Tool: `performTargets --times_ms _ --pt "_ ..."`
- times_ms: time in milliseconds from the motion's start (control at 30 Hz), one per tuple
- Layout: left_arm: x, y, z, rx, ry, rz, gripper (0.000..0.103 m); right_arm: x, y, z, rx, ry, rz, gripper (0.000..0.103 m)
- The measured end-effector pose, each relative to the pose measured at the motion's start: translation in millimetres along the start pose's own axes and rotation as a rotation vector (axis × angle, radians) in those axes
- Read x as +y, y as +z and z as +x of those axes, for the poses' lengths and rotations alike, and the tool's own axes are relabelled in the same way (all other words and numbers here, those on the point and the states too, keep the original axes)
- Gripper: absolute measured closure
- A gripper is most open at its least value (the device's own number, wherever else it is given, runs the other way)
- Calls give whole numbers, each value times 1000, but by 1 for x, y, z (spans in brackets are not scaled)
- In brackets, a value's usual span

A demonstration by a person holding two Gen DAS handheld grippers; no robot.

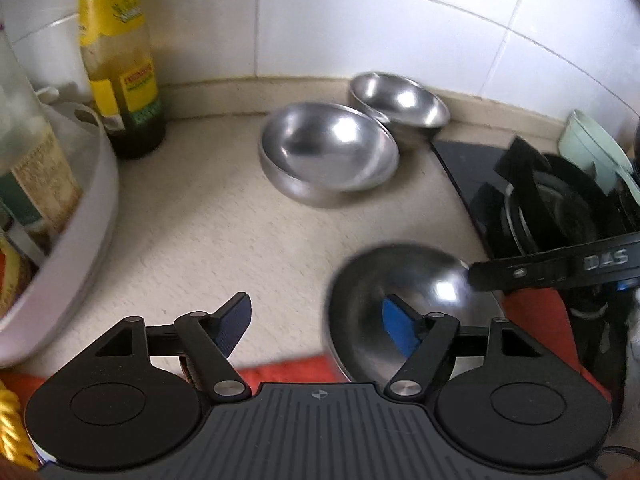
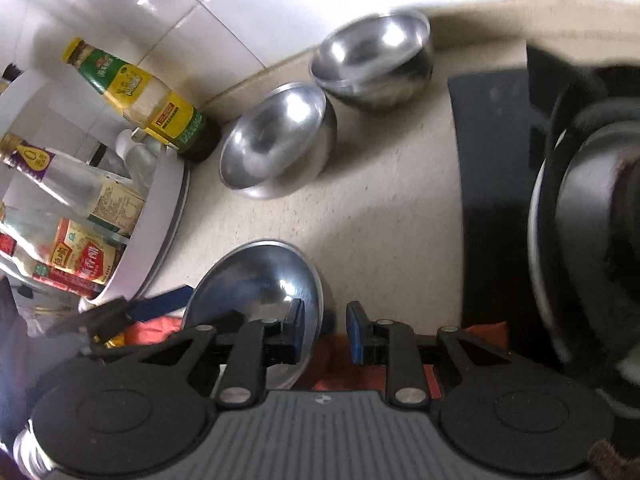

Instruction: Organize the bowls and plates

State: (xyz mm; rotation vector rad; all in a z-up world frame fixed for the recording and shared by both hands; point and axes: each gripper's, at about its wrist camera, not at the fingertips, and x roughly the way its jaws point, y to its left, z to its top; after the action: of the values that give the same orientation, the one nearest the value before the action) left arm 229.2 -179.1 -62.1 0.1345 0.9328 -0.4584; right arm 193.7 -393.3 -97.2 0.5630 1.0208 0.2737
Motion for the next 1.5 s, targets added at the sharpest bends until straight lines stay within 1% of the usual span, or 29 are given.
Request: performTargets --times_ms 100,200,300,367,500,600,667,767,800,867,967,1067,1167,1333,1500 --pt "7 22 7 -33 15 -18 23 1 19 -6 -51 -9 -16 80" --pt "14 43 21 -41 24 -75 22 4 45 7 -84 -11 -12 78" --pt "18 56 36 -40 62 -94 21 6 65 25 -75 17 0 78" --pt "20 64 46 -39 73 -108 21 6 73 37 -86 2 -2 77" --pt "22 74 60 -43 94 -117 21 2 84 59 -68 -3 16 77" --pt "22 77 75 -29 109 -109 24 -1 89 70 -63 -3 22 77" --pt "22 76 84 -6 111 -101 34 -2 92 76 -58 6 21 77" --pt "22 72 94 15 107 -90 36 -3 92 84 -42 29 18 79" --pt "21 71 95 12 99 -84 36 -3 91 86 -41 32 17 79" --pt "17 70 95 11 94 -64 41 -3 91 88 -44 37 14 82" --pt "13 67 94 1 106 -36 40 -4 91 88 -23 54 20 82" --pt "14 66 91 -1 100 -45 41 -3 88 85 -25 49 12 83" --pt "9 67 82 -26 114 -20 39 -2 87 84 -19 60 28 83" --pt "1 71 62 -76 119 -12 37 8 87 67 -55 72 11 83" --pt "-10 71 32 -137 126 13 36 17 85 38 -98 91 -10 83"
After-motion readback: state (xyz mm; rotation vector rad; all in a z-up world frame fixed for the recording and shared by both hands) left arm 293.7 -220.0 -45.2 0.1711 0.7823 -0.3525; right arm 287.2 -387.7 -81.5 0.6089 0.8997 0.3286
